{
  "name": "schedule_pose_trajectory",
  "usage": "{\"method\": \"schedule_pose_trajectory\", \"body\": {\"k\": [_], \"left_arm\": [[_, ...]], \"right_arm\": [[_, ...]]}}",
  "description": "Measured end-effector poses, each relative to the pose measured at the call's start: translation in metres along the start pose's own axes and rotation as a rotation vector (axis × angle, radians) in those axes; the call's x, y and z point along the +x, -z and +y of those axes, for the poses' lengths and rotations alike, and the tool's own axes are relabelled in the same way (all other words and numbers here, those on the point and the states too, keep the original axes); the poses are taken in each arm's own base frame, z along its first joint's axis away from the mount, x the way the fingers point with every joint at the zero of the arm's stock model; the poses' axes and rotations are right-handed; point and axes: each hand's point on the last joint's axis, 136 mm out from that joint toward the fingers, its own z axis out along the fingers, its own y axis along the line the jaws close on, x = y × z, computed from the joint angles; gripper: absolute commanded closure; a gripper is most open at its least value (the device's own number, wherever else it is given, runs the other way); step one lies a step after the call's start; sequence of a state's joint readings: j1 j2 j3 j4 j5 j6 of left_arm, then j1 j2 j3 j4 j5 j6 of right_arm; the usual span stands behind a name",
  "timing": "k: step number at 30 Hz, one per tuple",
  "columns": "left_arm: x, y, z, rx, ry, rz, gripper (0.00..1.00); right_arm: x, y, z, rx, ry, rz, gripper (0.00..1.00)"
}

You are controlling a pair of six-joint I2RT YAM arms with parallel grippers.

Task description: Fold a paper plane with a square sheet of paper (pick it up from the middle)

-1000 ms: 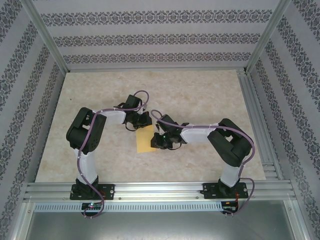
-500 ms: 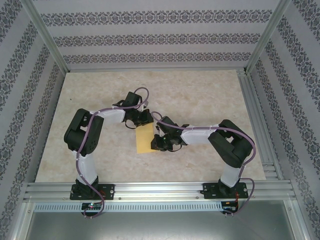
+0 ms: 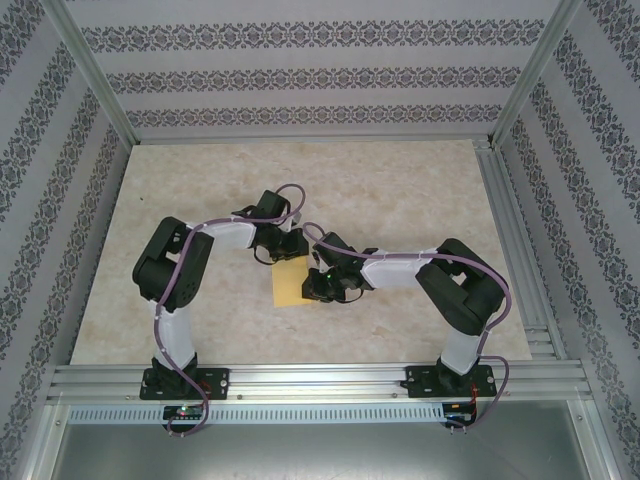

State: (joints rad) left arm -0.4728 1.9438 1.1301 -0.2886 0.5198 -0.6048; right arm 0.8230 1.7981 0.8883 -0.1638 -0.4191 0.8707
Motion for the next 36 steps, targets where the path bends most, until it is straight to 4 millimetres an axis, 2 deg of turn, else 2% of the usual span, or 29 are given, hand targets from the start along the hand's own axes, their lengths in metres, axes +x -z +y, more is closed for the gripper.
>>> {"method": "schedule_pose_trajectory", "body": {"k": [19, 29, 36], "left_arm": [[-0.013, -0.003, 0.006, -0.072, 0.009, 0.052, 0.88], [-0.048, 0.002, 0.016, -0.075, 0.019, -0.024, 0.88], [-0.052, 0.001, 0.016, -0.069, 0.025, -0.019, 0.87]], "right_arm": [[0.001, -0.002, -0.002, 0.014, -0.012, -0.009, 0.86], [0.002, -0.002, -0.002, 0.016, -0.012, -0.014, 0.86], [0.002, -0.002, -0.002, 0.014, -0.013, -0.017, 0.86]]}}
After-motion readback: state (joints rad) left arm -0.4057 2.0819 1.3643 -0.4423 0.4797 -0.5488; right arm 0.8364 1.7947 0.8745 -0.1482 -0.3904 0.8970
